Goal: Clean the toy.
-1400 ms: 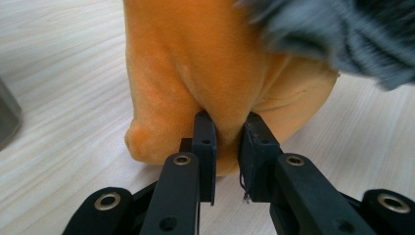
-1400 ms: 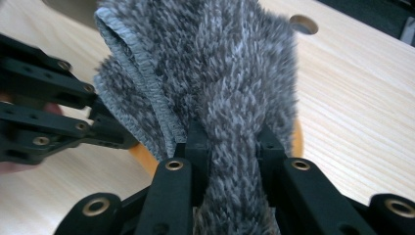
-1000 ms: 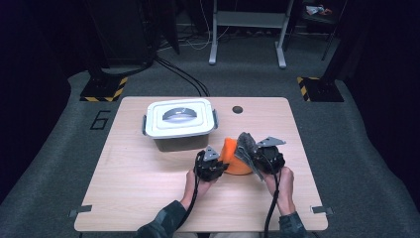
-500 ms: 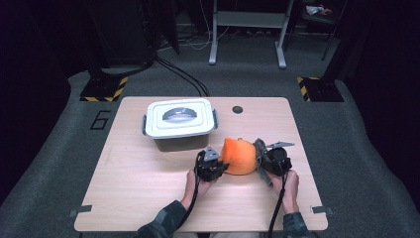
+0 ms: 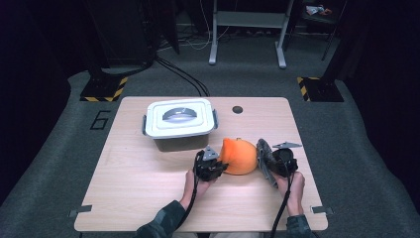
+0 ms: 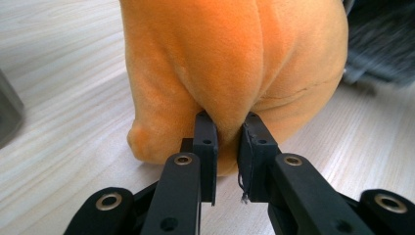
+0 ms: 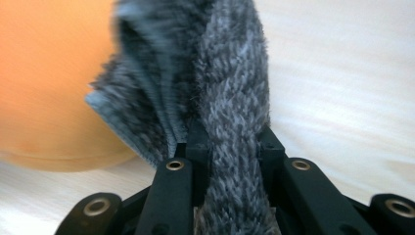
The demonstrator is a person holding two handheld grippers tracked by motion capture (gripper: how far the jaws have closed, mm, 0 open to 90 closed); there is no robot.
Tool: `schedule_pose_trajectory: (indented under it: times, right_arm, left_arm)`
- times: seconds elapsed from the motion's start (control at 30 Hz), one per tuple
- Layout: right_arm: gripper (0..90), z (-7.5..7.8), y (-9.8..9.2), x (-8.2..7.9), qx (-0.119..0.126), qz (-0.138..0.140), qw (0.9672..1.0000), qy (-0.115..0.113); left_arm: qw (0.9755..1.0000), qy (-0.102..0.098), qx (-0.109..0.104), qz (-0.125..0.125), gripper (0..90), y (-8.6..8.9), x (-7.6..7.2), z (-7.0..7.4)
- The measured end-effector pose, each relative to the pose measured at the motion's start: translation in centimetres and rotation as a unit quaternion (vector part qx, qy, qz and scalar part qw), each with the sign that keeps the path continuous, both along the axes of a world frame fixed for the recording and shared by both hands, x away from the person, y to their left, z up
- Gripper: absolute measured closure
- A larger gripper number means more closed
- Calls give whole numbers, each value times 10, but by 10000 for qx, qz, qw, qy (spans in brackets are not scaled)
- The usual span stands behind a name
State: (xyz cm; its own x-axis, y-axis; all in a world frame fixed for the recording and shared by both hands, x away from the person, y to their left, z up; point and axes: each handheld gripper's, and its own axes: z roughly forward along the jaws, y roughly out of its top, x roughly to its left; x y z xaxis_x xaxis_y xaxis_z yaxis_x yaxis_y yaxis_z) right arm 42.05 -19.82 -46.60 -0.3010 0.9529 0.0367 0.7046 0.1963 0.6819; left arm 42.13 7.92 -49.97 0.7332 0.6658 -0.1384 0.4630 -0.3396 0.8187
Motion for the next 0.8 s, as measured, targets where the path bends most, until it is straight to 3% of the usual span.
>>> schedule_pose_trajectory:
  times: [0.03,0.07,0.13,0.33,0.37,0.47,0.67,0.8]
  right_arm:
    - [743,14,2,-7,-19,75,9997,-243]
    - [743,14,2,-7,-19,75,9997,-243]
    - [743,28,11,-13,-64,215,9985,-507]
    - [741,53,51,-26,-277,804,9932,-799]
    - [740,55,65,-28,-377,989,9907,-860]
    - [740,55,83,-28,-531,1195,9874,-887]
    - [742,45,93,-20,-616,1140,9888,-736]
    - [744,40,87,-15,-511,1043,9908,-699]
  left_arm:
    - [10000,3,5,-9,793,0,0,0]
    - [10000,-2,19,-12,793,0,0,0]
    - [10000,0,15,-7,792,0,0,0]
    - [10000,-14,36,-29,791,0,-1,0]
    - [10000,-3,-4,-1,791,-1,-1,0]
    - [10000,-17,-9,6,789,-1,-1,0]
    - [10000,-13,34,-24,771,1,0,1]
    - [10000,-53,37,-33,688,1,0,3]
